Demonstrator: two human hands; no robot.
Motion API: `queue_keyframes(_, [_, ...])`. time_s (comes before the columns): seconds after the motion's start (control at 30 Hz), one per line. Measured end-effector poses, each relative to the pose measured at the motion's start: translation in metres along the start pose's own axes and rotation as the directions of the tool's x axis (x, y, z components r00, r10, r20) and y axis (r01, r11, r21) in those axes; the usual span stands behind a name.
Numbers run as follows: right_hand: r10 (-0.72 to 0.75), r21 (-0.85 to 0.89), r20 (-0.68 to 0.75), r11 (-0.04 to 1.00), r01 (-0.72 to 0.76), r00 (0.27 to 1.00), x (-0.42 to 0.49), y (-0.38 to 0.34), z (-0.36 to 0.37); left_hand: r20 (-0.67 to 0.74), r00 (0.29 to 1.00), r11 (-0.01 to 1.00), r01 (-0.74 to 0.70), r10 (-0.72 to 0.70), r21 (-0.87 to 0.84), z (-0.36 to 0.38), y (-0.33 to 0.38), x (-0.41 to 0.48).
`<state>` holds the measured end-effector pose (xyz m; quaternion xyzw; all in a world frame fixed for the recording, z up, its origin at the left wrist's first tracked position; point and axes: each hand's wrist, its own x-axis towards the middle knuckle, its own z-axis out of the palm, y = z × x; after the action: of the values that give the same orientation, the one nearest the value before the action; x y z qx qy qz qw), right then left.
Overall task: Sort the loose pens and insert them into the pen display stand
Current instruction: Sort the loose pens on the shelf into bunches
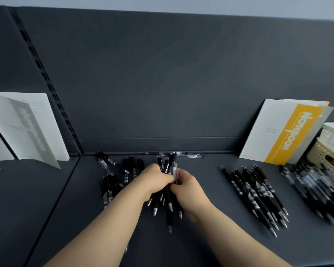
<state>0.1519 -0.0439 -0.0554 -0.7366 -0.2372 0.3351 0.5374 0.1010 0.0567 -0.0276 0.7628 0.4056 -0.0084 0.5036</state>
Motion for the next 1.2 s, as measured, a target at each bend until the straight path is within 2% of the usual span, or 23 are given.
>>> queue_keyframes(0.1, [-0.070,-0.010,0.040,0.997,0.071,0.997,-0.007,0.001,-0.002,-0.042,0.999,0.996,-0.001,-0.003,-0.090,0.007,-0.004,-0.007])
queue_keyframes(0.2, [-0.112,-0.176,0.063,0.977,0.121,0.992,-0.008,0.002,-0.007,-0.068,0.997,0.999,-0.035,0.035,-0.003,0.009,-0.006,-0.012])
queue_keyframes(0.3, [-0.118,-0.325,0.047,0.937,0.127,0.992,-0.005,0.002,-0.015,-0.135,0.991,1.000,0.006,-0.003,0.027,0.007,-0.009,-0.016])
queue_keyframes(0.47, [-0.138,-0.527,0.063,0.837,0.151,0.988,-0.008,-0.003,-0.024,-0.242,0.964,0.969,0.047,-0.107,-0.241,-0.004,-0.018,-0.025])
queue_keyframes(0.63, [-0.024,-0.740,0.166,0.658,0.141,0.986,-0.021,-0.007,-0.005,-0.286,0.946,0.864,-0.011,-0.155,-0.503,-0.012,-0.025,-0.043])
queue_keyframes(0.8, [-0.001,-0.804,0.246,0.559,0.205,0.969,-0.029,-0.019,-0.006,-0.335,0.918,0.784,-0.044,-0.213,-0.619,-0.010,-0.026,-0.054])
queue_keyframes(0.93, [0.061,-0.867,0.298,0.434,0.243,0.953,-0.039,-0.017,-0.013,-0.330,0.924,0.746,-0.079,-0.195,-0.661,0.003,-0.012,-0.054])
queue_keyframes(1.03, [0.057,-0.845,0.269,0.494,0.207,0.962,-0.042,-0.015,-0.040,-0.320,0.933,0.726,-0.104,-0.165,-0.679,0.017,0.004,-0.052])
queue_keyframes(1.13, [-0.031,-0.748,0.181,0.645,0.158,0.983,-0.039,-0.014,-0.090,-0.261,0.958,0.717,-0.097,-0.122,-0.691,0.035,0.024,-0.050])
queue_keyframes(1.2, [-0.034,-0.626,0.127,0.773,0.107,0.991,-0.040,-0.013,-0.125,-0.194,0.977,0.711,-0.071,-0.093,-0.699,0.052,0.037,-0.048])
